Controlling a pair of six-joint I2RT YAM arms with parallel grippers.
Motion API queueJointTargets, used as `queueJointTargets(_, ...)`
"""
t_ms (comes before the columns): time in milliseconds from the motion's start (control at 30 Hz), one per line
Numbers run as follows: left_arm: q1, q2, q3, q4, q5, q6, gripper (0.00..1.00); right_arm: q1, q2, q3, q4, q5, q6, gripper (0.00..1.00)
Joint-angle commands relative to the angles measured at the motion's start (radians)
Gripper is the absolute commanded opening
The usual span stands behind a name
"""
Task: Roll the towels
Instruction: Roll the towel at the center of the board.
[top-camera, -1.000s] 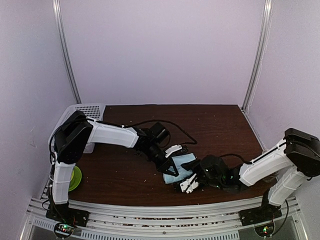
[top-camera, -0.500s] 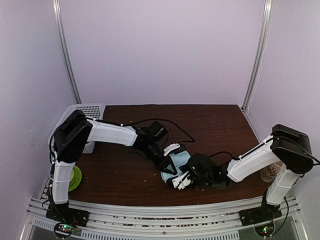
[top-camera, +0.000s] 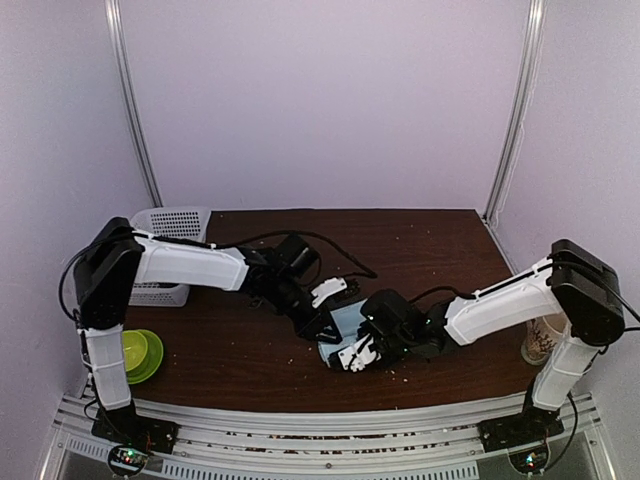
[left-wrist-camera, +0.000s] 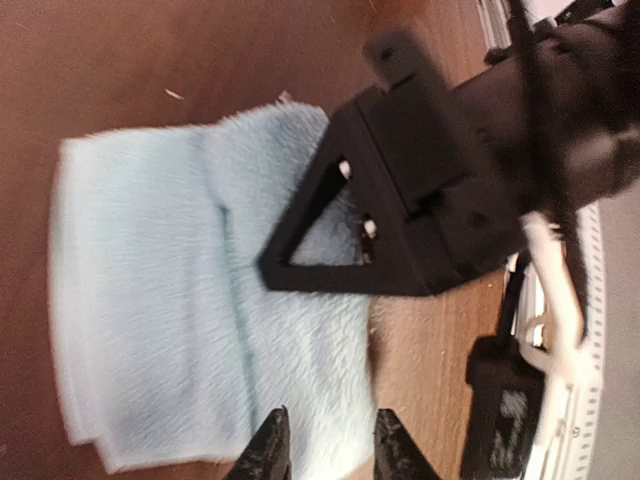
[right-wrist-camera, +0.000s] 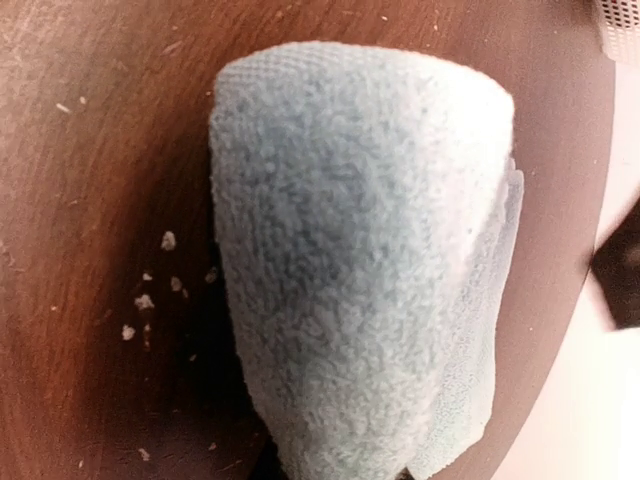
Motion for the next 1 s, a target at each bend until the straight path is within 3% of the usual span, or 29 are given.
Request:
queueJointTargets(0,0.007,-0.225,-0.123,0.135,-0.226,0.023,0.36,-0.007,0.005,0.062,-0.259,-0.116,0.048,0.0)
queueJointTargets(200,-0.01,-0.482,-0.406,0.376,-0.373,0.034,0.39,-0.026,0.092,0.245,-0.531,-0.234,0.093,0.0)
queueJointTargets(467,-0.185,-0.646,-0.674,0.635,-0.678,0.13,0.41,-0.056,0.285,0.534,-0.877,-0.412,0.172,0.03)
queueJointTargets(700,-0.351,-0.652,-0.749,0.718,-0.845,0.244,0.45,-0.09,0.408,0.736,-1.08,-0.553,0.212,0.06)
queueJointTargets(967,-0.47,-0.488,-0.693,0.697,-0.938,0.339,0.46,-0.118,0.578,0.9,-1.185,-0.601,0.292,0.07)
